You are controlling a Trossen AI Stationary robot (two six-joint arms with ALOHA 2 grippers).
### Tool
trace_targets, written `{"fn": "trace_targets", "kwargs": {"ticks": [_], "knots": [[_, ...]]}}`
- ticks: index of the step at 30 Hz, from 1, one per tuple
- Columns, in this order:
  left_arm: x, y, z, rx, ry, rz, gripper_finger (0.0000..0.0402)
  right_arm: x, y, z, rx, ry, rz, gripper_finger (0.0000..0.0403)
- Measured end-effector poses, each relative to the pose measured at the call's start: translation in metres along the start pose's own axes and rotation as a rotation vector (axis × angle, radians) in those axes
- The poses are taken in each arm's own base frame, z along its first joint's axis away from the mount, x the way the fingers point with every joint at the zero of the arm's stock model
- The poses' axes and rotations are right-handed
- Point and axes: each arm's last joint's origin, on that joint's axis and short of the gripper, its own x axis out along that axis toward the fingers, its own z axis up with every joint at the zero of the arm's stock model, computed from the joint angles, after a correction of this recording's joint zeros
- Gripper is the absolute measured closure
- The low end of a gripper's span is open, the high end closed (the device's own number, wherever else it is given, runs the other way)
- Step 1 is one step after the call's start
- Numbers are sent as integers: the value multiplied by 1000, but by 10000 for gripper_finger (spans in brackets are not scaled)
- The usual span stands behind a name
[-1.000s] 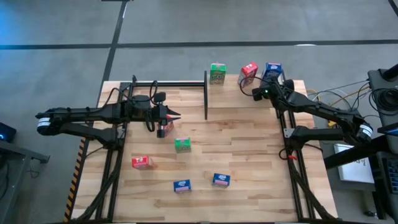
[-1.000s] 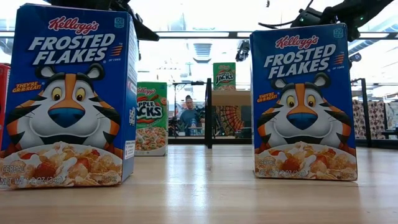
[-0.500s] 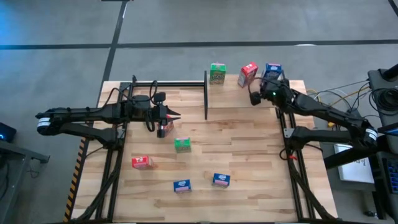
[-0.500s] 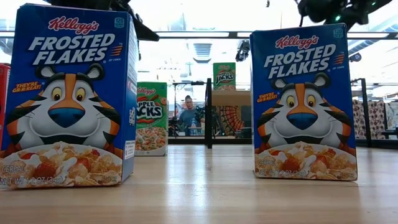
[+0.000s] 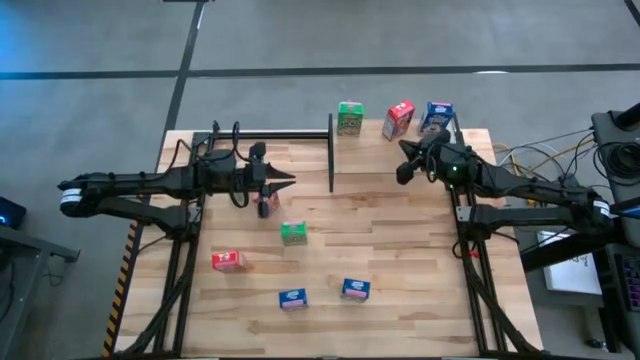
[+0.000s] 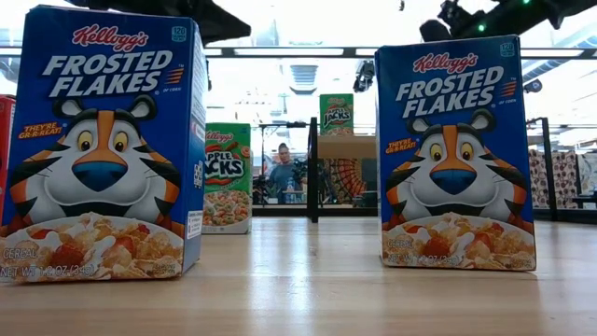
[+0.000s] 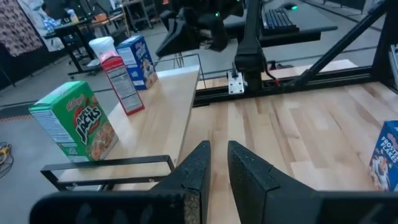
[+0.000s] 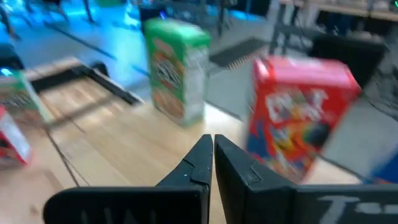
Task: Stack cereal on shelf
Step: Adjust the red cereal box on the shelf
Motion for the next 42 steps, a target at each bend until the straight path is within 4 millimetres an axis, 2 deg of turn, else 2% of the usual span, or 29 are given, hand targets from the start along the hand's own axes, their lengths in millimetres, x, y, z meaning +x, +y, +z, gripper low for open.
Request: {"fn": "trace_targets", "kwargs": {"ticks": [10,14,22,26,33,38,42], "knots": [[3,0,-1,7,7,-1,364,4,10,49,2,-35,48,394],[3,0,-1,26,8,-1,364,11,14,72,-28,32,35,394],[3,0,-2,39,13,-2,364,38,12,114,-114,235,-54,394],[3,-1,-4,40,31,-6,364,51,2,131,-151,340,-78,394],[3,-1,-4,39,38,-7,364,62,-21,153,-173,451,1,394],[3,-1,-4,39,39,-7,364,66,-43,158,-224,564,-7,394],[3,-1,-4,39,38,-7,364,73,-60,155,-271,670,12,394]]}}
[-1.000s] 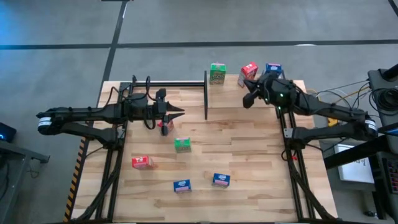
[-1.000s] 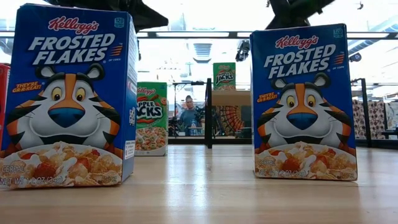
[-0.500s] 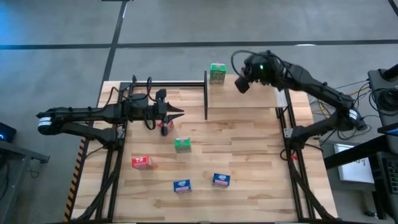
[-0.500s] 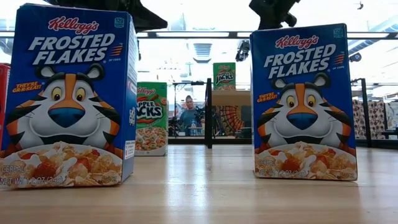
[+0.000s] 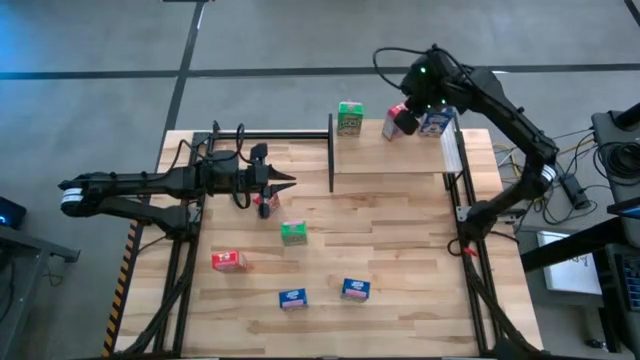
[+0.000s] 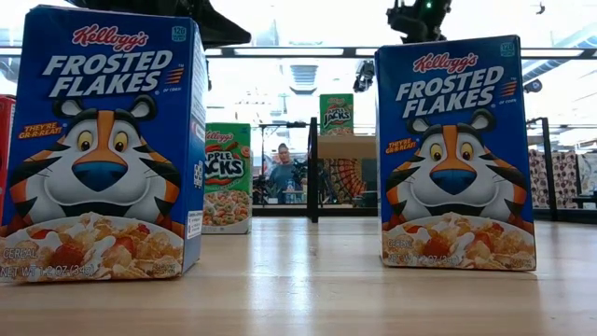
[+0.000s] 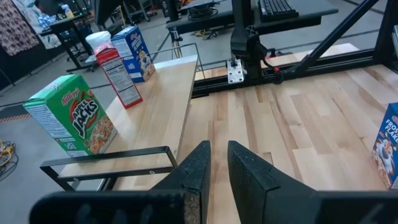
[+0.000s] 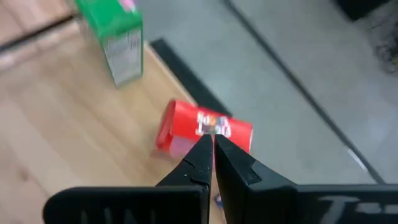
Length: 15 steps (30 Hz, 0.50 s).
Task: Stack cereal on shelf
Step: Adjust the red cereal box on the shelf
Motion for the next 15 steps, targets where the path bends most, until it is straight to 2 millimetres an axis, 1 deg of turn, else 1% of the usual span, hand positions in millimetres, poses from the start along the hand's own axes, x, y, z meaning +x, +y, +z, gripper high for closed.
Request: {"fn": "trace_targets", "kwargs": {"ticks": [2,6,9,12,15], "knots": [[0,0,0,0,0,0,364,6,-6,0,-25,25,36,394],[0,0,0,0,0,0,364,14,-13,4,-104,68,41,394],[0,0,0,0,1,0,364,20,-15,9,-175,83,47,394],[0,0,0,0,2,-1,364,25,-15,14,-291,86,55,394],[0,0,-1,0,7,-2,364,27,-17,20,-345,85,21,394]]}}
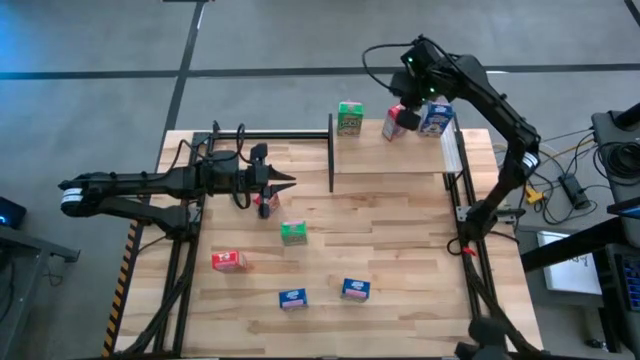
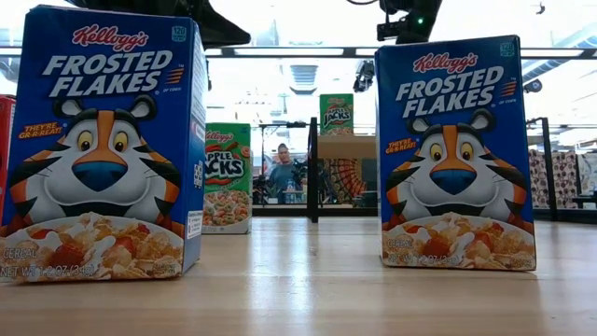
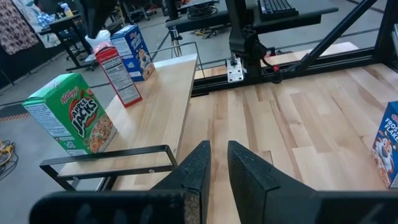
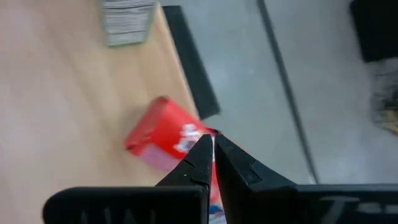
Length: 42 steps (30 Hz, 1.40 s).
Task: Stack cereal on shelf
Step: Adjust the red cereal box on the shelf
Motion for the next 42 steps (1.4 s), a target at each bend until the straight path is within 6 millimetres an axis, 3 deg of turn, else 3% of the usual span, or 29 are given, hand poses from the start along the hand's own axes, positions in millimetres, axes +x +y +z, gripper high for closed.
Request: {"fn": "trace_targets", "kwargs": {"ticks": [6,15,20,29,35,42], "knots": [[0,0,0,0,3,-1,364,-1,-6,4,-77,46,-89,365],[0,0,0,14,4,-1,364,5,-3,2,-314,88,-53,234],[0,0,-1,23,7,-2,364,5,0,1,-429,108,-25,184],[0,0,-1,39,9,-3,364,10,4,3,-476,132,-8,172],[0,0,-1,43,9,-3,364,0,4,4,-495,131,-49,172],[0,0,-1,57,11,-3,364,-10,8,1,-445,77,32,172]]}}
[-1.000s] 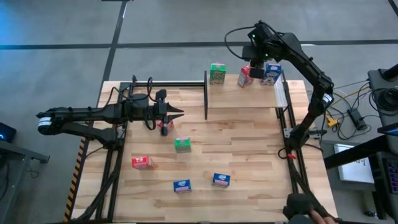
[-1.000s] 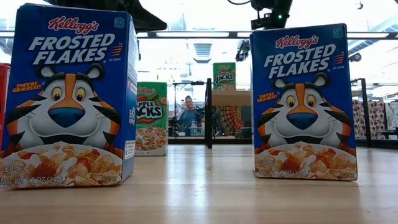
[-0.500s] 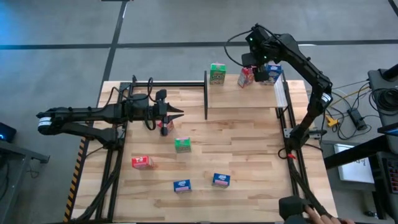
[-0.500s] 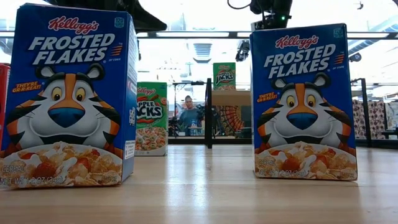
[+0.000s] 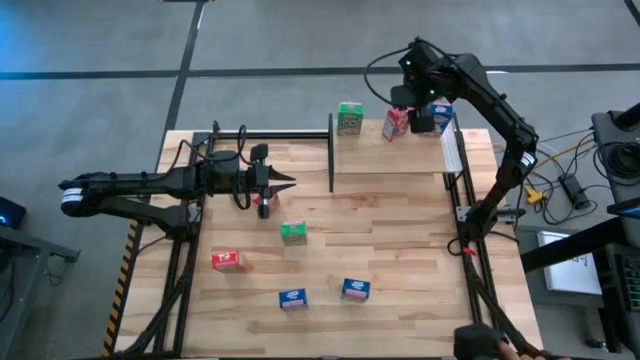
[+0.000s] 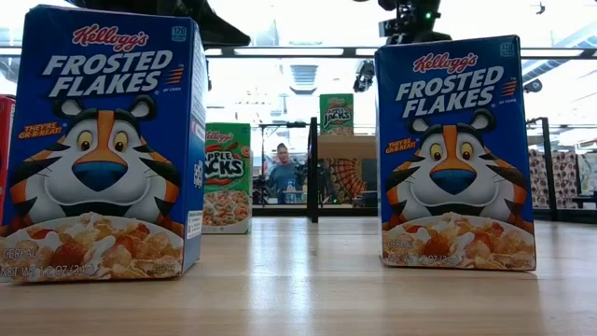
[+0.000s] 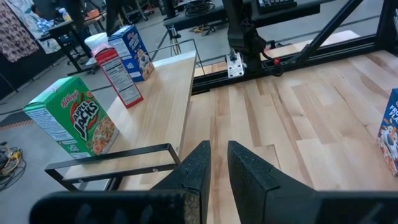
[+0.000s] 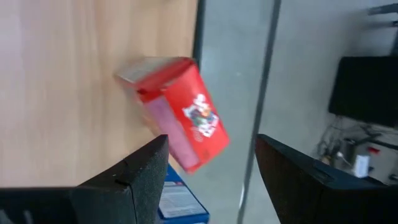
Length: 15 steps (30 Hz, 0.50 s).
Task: Stack cereal on shelf
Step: Adjust the red cereal box on the shelf
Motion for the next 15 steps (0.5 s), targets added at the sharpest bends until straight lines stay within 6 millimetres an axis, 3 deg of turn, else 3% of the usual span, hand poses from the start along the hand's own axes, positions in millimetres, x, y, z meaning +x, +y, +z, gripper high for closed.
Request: {"fn": "trace_targets", "kwargs": {"ticks": [15], "knots": [[0,0,-1,10,15,-5,364,25,-3,7,12,13,66,172]]}}
